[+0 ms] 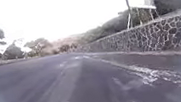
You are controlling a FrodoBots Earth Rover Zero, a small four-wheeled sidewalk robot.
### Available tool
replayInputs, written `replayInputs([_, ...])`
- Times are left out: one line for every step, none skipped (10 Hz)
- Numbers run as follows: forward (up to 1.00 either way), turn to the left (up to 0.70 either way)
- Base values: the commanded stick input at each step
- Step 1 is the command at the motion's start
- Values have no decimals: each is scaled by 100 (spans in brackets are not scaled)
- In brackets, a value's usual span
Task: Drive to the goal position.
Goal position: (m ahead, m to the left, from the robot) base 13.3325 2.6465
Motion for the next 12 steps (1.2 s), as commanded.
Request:
replayInputs([70,0])
replayInputs([70,0])
replayInputs([70,0])
replayInputs([70,0])
replayInputs([70,0])
replayInputs([70,0])
replayInputs([70,0])
replayInputs([70,0])
replayInputs([70,0])
replayInputs([70,0])
replayInputs([70,0])
replayInputs([70,0])
